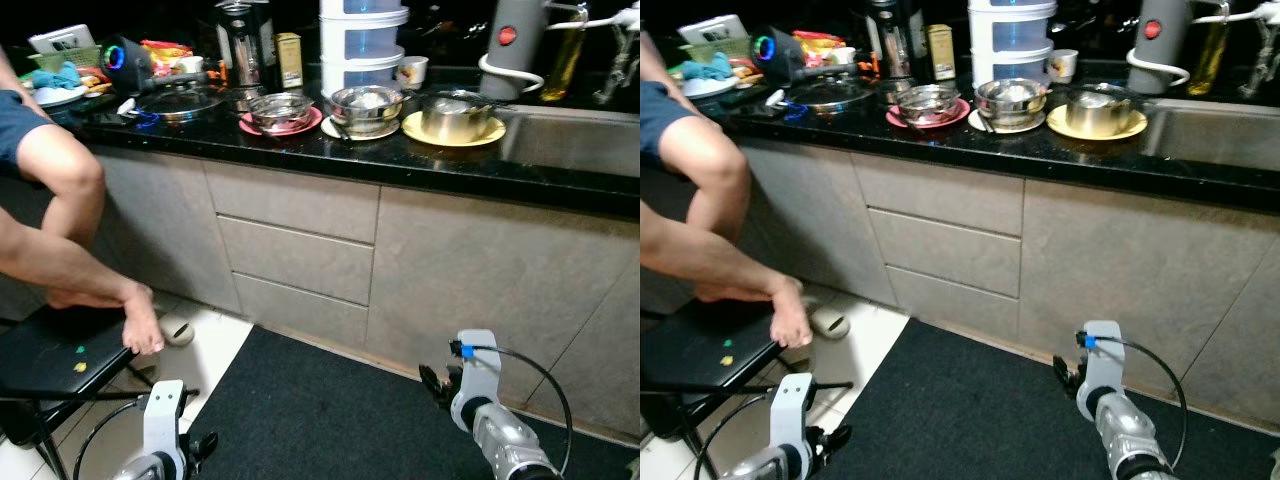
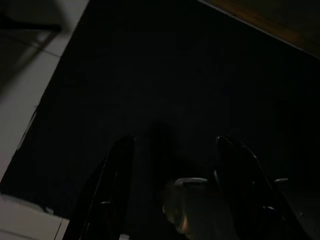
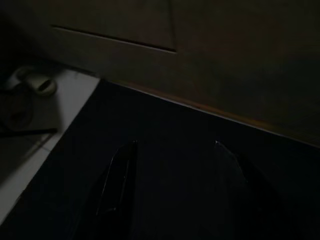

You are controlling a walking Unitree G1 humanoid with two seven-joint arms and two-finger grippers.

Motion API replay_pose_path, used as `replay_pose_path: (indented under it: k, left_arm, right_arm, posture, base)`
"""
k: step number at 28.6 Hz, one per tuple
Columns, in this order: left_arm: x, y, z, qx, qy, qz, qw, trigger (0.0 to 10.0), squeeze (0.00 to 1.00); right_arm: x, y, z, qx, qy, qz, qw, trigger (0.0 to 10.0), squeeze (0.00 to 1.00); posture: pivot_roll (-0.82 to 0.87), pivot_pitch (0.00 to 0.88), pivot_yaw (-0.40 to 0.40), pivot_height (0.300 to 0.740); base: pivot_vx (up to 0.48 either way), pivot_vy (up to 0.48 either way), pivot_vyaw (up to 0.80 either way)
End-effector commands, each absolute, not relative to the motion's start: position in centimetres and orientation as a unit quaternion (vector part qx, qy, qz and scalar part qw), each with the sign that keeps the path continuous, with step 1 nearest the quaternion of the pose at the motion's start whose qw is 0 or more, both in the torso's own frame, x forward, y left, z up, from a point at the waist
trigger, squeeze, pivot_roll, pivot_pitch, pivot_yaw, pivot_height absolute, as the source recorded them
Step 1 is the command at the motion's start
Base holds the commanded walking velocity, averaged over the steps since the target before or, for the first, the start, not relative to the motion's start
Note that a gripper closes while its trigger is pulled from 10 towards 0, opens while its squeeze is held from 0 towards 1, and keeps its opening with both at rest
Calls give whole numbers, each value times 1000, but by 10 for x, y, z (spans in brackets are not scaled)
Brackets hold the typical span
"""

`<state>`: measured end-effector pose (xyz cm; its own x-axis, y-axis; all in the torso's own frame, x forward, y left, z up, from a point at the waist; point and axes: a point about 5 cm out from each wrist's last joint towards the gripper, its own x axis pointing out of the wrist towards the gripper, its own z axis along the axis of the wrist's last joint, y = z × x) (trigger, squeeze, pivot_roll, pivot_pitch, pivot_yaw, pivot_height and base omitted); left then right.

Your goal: Kitchen organization

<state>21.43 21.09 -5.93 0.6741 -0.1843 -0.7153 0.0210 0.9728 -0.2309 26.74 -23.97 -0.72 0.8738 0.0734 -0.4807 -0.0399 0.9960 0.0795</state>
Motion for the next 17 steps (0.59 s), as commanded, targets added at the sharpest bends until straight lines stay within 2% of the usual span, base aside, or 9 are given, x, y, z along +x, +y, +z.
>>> replay_pose_path:
  k: [1, 11, 17]
  left_arm:
    - [215, 211, -59, -106, 401, -54, 908, 10000, 0]
    - [215, 211, -59, -95, 401, -59, 909, 10000, 0]
    - [215, 210, -59, -91, 402, -65, 909, 10000, 0]
  right_arm:
    - [264, -243, -10, 46, 255, 16, 966, 10000, 0]
    - [264, -243, -11, 47, 262, 10, 964, 10000, 0]
    - [264, -240, -10, 54, 251, 28, 966, 10000, 0]
  posture:
    - [-77, 0, 22, 740]
    - [-77, 0, 21, 740]
    - [-79, 0, 21, 740]
  base:
    - [0, 0, 0]
    - [0, 0, 0]
    - [341, 0, 0]
